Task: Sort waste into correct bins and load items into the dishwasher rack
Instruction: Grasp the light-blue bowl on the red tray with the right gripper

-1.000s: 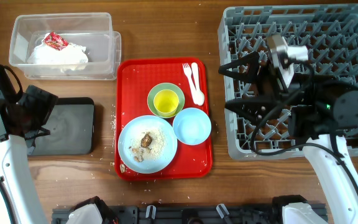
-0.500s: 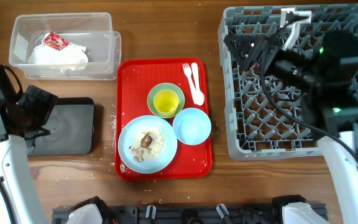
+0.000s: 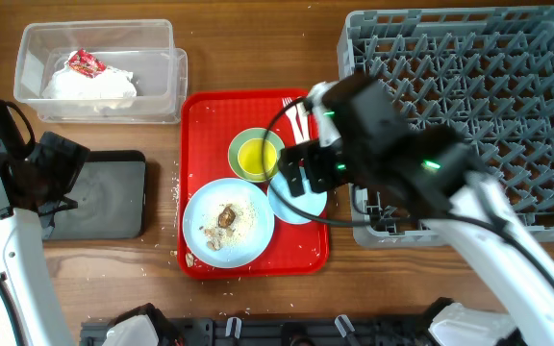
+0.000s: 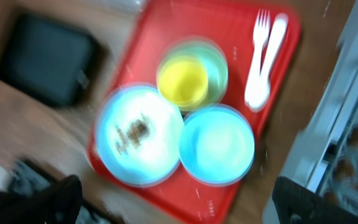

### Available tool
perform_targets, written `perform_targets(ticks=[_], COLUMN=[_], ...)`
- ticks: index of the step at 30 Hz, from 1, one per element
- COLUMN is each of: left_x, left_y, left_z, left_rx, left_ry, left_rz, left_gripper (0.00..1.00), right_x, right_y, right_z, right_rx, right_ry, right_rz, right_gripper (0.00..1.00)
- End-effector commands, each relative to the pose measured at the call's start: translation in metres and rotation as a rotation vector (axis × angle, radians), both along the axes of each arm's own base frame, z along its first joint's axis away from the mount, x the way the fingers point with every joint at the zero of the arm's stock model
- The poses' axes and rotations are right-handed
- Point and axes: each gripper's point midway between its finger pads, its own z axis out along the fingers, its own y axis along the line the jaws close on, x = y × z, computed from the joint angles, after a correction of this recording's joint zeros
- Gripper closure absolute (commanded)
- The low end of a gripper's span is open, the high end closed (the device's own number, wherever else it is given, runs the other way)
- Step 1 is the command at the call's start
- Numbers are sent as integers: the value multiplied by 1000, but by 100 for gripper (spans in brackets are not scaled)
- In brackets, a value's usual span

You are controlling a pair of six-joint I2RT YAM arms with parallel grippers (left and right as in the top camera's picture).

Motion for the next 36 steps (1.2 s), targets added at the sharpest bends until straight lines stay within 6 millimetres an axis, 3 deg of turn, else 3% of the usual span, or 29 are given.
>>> perform_targets(ticks=[1, 6, 8, 11, 14, 18, 25, 28, 36], left_x=[-2, -2, -2, -2, -2, -2, -2, -2, -2], left_y=[2, 2, 2, 2, 2, 2, 2, 2, 2], left_z=[1, 1, 1, 1, 1, 1, 1, 1, 1], left_rx=[1, 1, 1, 0, 1, 1, 1, 1, 1], left_ry=[-8, -8, -8, -8, -8, -8, -8, -8, -8], left_rz=[20, 20, 20, 20, 20, 20, 20, 20, 20], left_gripper=[0, 0, 0, 0, 0, 0, 0, 0, 0], right_x=[-6, -36, -42, -48, -50, -48, -46, -42, -45], right_y=[9, 36, 44, 40, 37, 42, 42, 40, 29], right_z=[-37, -60, -68, -93, -116, -146, -183, -187, -199], right_rx=[-140, -185, -194, -238, -250, -237, -240, -251, -296], right_ry=[73, 150, 154, 208, 233, 212, 151, 131, 124], right_rz=[17, 99, 124, 82, 56, 86, 186, 176, 192], right_gripper=[1, 3, 12, 32, 36, 52, 53, 66, 68])
